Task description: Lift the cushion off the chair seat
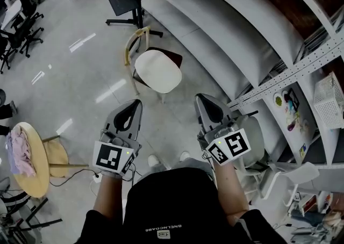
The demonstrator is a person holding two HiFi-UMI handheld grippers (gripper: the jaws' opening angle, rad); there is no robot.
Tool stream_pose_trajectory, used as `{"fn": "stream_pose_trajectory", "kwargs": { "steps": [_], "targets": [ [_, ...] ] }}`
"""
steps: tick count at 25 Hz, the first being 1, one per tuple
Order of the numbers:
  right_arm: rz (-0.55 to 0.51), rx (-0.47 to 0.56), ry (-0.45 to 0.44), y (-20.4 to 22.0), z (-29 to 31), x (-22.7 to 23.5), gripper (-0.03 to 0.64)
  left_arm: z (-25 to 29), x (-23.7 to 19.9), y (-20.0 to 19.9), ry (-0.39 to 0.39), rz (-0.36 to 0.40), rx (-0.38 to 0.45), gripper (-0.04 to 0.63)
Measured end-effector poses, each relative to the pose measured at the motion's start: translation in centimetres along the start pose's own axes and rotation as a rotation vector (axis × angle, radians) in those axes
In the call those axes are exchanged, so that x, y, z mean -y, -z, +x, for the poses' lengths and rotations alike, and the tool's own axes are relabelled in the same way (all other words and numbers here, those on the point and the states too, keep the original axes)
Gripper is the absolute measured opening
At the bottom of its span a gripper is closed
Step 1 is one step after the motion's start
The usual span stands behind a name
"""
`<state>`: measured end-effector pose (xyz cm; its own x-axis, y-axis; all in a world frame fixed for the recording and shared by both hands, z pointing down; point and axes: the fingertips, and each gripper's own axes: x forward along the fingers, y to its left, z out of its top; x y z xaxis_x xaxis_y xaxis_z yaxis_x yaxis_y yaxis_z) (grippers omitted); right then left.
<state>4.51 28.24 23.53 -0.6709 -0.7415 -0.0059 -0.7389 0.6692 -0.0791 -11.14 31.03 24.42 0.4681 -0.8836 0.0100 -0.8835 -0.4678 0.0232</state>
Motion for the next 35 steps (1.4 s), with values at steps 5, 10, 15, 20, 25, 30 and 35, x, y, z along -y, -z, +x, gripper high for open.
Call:
{"fn": "stream_pose_trajectory", "kwargs": {
  "steps": [5, 10, 15, 20, 25, 30, 35],
  "targets": [
    [-0.001, -0.029, 0.013, 1.4, 0.6, -1.0, 0.009, -1.2, -1.6, 1.3, -0.005, -0.028, -0.02, 0.011],
    [0.025, -0.049, 0.02, 2.4, 1.6, -0.1, 0.009, -0.8, -1.7, 2.4, 0.005, -0.013, -0.052, 0.011],
    [0.039, -0.058, 0.003, 3.1, 3.8, 1.5, 0.009, 0.9, -2.8, 3.1, -0.012, -0.027, -0.064, 0.011],
    [0.049, -0.074, -0.024, 3.7, 6.8, 4.2, 0.009, 3.7, -4.4, 4.3, -0.043, -0.052, -0.116, 0.011],
    [0.06, -0.09, -0.039, 4.1, 10.4, 8.3, 0.009, 8.3, -5.9, 4.5, -0.057, -0.058, -0.108, 0.011],
    [0.075, -0.094, -0.044, 4.1, 13.0, 12.4, 0.009, 12.6, -6.7, 4.6, -0.062, -0.058, -0.125, 0.011],
    [0.091, -0.101, -0.057, 4.1, 15.1, 16.2, 0.009, 16.8, -7.5, 5.3, -0.077, -0.077, -0.154, 0.011]
  ]
}}
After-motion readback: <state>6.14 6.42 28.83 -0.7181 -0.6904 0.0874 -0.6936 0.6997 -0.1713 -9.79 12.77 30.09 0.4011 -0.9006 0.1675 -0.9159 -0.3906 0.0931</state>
